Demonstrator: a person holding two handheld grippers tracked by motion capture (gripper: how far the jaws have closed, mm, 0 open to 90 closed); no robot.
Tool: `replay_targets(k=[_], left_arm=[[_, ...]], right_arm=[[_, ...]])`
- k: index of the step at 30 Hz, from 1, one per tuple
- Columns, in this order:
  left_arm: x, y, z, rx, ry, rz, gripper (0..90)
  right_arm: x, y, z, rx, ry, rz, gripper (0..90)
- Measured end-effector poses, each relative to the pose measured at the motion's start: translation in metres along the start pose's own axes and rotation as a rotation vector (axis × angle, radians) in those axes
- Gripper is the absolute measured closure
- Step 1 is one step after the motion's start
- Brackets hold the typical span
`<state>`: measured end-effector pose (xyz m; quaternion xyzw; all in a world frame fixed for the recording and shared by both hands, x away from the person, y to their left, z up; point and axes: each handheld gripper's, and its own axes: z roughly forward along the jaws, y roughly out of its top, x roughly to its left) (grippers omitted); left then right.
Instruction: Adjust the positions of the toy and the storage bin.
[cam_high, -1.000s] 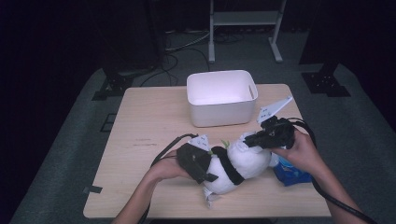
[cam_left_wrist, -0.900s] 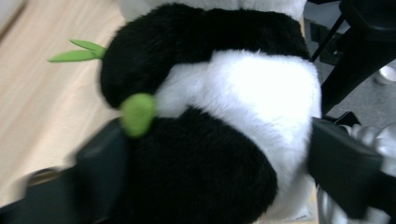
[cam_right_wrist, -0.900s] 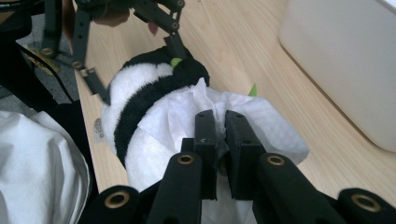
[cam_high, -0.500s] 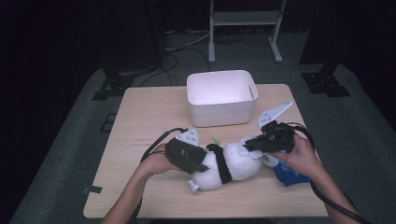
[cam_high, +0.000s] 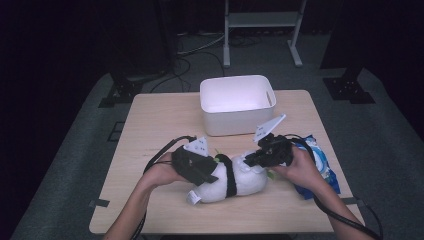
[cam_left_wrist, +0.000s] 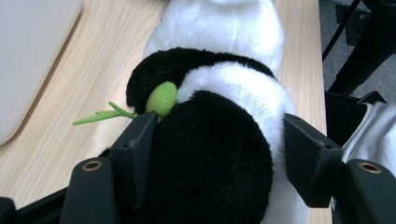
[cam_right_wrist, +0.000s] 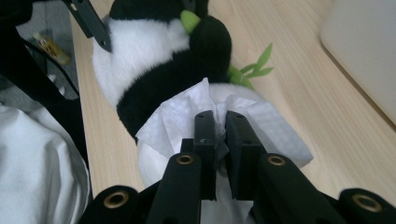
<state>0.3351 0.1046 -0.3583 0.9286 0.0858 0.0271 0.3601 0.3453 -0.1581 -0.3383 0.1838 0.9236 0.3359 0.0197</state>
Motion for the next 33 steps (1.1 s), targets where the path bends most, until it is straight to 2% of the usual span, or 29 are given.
replay_targets(k=[3, 5, 6, 7, 9, 18, 21, 27, 31, 33], left_arm=[[0.0, 0.002, 0.002, -0.002, -0.003, 0.01, 32.0], [-0.001, 0.002, 0.004, -0.022, -0.011, 0.016, 32.0], [-0.001, 0.003, 0.005, -0.014, -0.008, 0.02, 32.0], [-0.001, 0.004, 0.006, -0.003, -0.003, 0.02, 31.2], [0.0, 0.002, 0.004, -0.008, -0.004, 0.008, 30.5], [-0.005, -0.002, -0.003, -0.088, -0.005, -0.001, 25.4], [-0.007, -0.006, -0.007, -0.129, -0.005, -0.019, 24.8], [-0.009, -0.012, -0.016, -0.166, 0.025, -0.026, 23.9], [-0.009, -0.02, -0.024, -0.204, 0.056, -0.052, 19.9], [-0.009, -0.024, -0.025, -0.199, 0.07, -0.061, 19.1]], right_arm=[[0.003, 0.011, 0.009, 0.017, 0.016, -0.02, 82.4], [0.005, 0.019, 0.017, 0.023, 0.038, -0.037, 82.3], [0.007, 0.022, 0.024, 0.036, 0.045, -0.041, 82.1], [0.009, 0.026, 0.031, 0.064, 0.039, -0.06, 82.0], [0.011, 0.031, 0.036, 0.081, 0.032, -0.08, 82.1], [0.006, 0.019, 0.029, 0.056, 0.059, -0.045, 82.5], [0.006, 0.015, 0.027, 0.046, 0.066, -0.034, 82.5], [0.005, 0.014, 0.026, 0.046, 0.064, -0.024, 82.5], [0.003, 0.013, 0.025, 0.05, 0.055, -0.018, 82.5], [0.001, 0.012, 0.023, 0.048, 0.049, -0.016, 82.4]])
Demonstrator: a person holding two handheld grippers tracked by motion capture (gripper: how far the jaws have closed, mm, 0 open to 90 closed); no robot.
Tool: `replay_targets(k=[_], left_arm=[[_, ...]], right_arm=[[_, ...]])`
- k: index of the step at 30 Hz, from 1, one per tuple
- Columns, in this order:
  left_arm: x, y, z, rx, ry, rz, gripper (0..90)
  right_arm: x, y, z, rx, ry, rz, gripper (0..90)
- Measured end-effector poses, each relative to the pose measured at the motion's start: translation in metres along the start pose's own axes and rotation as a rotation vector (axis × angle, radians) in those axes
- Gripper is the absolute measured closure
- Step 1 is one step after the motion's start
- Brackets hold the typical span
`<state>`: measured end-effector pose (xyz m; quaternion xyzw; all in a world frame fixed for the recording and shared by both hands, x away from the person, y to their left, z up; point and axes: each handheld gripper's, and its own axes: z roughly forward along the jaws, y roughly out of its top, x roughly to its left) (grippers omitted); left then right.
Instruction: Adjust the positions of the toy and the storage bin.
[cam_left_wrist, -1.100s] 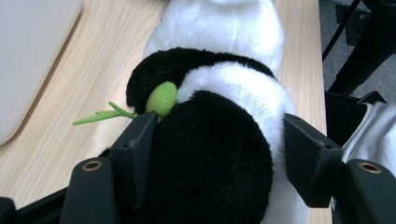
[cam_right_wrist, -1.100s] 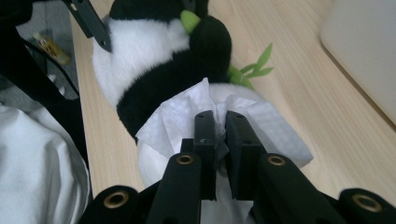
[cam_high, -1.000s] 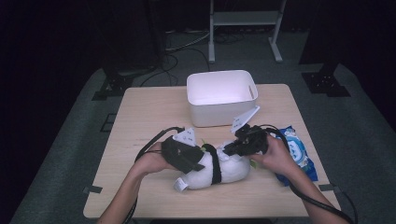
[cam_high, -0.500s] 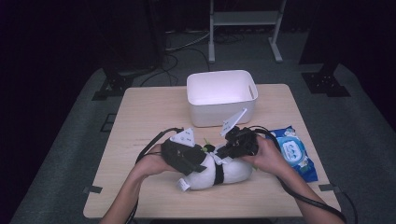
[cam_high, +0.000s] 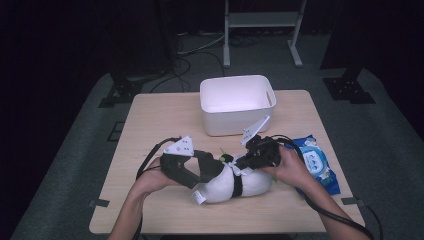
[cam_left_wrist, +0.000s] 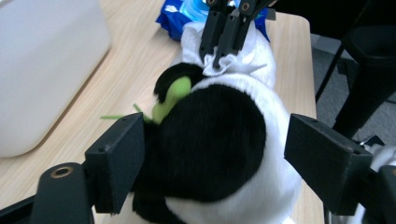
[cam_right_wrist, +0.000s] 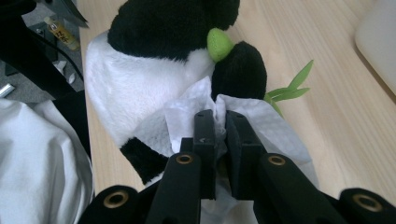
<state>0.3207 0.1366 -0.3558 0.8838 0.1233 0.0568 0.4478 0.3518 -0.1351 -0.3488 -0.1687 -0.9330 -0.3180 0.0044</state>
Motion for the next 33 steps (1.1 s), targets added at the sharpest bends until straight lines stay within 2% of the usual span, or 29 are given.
replay_targets(k=[1, 3, 5, 8, 10, 16, 26, 30, 33], left_arm=[[0.001, -0.002, 0.0, 0.023, 0.015, -0.005, 18.6], [0.003, -0.004, 0.001, 0.034, 0.029, -0.013, 17.0], [0.004, -0.007, 0.005, 0.027, 0.009, -0.028, 17.1], [0.005, -0.008, 0.013, 0.042, 0.017, -0.023, 17.2], [0.006, -0.009, 0.015, 0.033, 0.007, -0.03, 17.7], [0.006, -0.009, 0.016, 0.029, 0.002, -0.021, 18.4], [0.008, -0.013, 0.016, 0.02, -0.02, -0.039, 18.4], [0.009, -0.015, 0.016, 0.019, -0.019, -0.048, 18.5], [0.009, -0.015, 0.017, 0.014, -0.02, -0.056, 18.6]], right_arm=[[-0.001, -0.001, -0.001, -0.001, -0.001, 0.006, 82.4], [-0.003, -0.003, -0.003, -0.001, -0.009, 0.017, 82.4], [-0.004, -0.005, -0.005, -0.01, -0.01, 0.024, 82.5], [-0.003, -0.004, -0.005, -0.023, 0.0, 0.026, 82.4], [-0.002, -0.002, -0.005, -0.026, 0.005, 0.006, 82.5], [0.003, 0.017, -0.004, -0.048, 0.039, -0.022, 82.8], [0.005, 0.062, 0.019, -0.048, 0.08, -0.056, 82.7], [0.002, 0.069, 0.026, -0.031, 0.084, -0.056, 82.6], [0.0, 0.067, 0.023, -0.023, 0.074, -0.053, 82.5]])
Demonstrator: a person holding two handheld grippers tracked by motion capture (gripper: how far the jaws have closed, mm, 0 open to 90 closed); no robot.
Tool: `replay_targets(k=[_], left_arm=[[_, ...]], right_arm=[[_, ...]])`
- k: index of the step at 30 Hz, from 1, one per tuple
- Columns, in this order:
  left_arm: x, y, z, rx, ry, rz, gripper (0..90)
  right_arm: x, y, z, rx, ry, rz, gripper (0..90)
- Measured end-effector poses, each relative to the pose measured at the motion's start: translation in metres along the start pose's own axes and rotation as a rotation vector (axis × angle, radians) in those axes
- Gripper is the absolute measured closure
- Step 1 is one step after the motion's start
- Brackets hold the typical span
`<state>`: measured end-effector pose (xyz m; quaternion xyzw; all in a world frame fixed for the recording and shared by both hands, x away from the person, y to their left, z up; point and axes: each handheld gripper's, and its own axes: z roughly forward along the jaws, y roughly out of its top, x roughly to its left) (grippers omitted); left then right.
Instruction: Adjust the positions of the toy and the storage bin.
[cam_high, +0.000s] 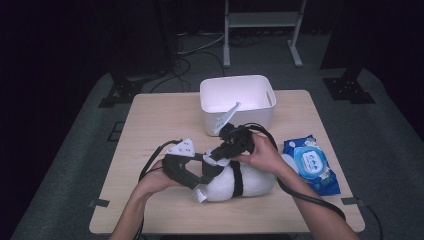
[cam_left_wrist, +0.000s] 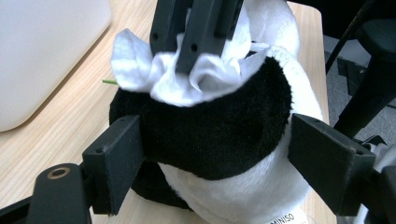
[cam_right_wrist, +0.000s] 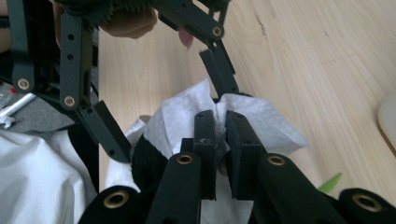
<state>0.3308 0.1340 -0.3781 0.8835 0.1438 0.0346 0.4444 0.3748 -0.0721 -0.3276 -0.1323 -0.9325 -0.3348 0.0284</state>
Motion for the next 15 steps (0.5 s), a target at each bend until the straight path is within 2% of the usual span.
replay_targets(k=[6, 15], left_arm=[[0.0, 0.005, 0.005, 0.017, 0.019, 0.001, 18.6], [0.005, 0.008, 0.009, 0.024, 0.04, -0.027, 18.6]], right_arm=[[-0.002, -0.014, -0.013, -0.002, -0.018, 0.024, 82.6], [-0.003, -0.046, -0.031, 0.019, -0.05, 0.065, 82.1]])
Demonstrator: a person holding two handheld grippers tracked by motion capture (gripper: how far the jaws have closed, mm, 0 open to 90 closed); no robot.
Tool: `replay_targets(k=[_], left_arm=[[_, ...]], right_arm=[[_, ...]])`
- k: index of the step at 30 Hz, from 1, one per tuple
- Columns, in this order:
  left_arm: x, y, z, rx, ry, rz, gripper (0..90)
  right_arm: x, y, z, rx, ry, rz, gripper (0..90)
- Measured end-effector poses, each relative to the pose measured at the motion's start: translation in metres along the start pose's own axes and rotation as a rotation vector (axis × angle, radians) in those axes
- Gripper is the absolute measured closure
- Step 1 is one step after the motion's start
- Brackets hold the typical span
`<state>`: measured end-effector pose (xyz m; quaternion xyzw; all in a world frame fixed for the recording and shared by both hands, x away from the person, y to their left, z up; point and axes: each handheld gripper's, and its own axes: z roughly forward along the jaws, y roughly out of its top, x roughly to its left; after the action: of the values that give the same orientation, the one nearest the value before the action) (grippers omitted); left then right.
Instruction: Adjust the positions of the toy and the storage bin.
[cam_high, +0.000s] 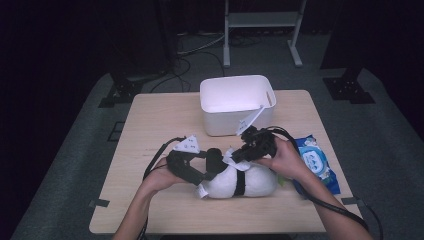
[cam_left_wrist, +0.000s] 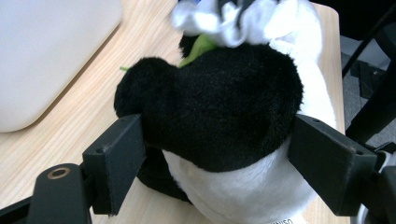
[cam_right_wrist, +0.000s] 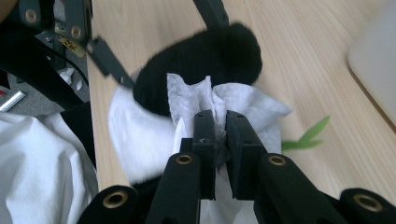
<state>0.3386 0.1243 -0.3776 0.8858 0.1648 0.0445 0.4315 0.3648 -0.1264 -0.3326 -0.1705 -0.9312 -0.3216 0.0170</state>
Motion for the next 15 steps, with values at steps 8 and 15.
replay_targets(k=[8, 15], left_arm=[[0.0, 0.001, 0.001, 0.0, 0.018, -0.012, 18.6], [0.001, 0.003, -0.002, -0.015, -0.008, -0.032, 18.6]], right_arm=[[0.004, -0.025, -0.012, 0.025, -0.03, 0.018, 81.9], [0.002, -0.028, 0.0, 0.009, 0.022, 0.043, 82.1]])
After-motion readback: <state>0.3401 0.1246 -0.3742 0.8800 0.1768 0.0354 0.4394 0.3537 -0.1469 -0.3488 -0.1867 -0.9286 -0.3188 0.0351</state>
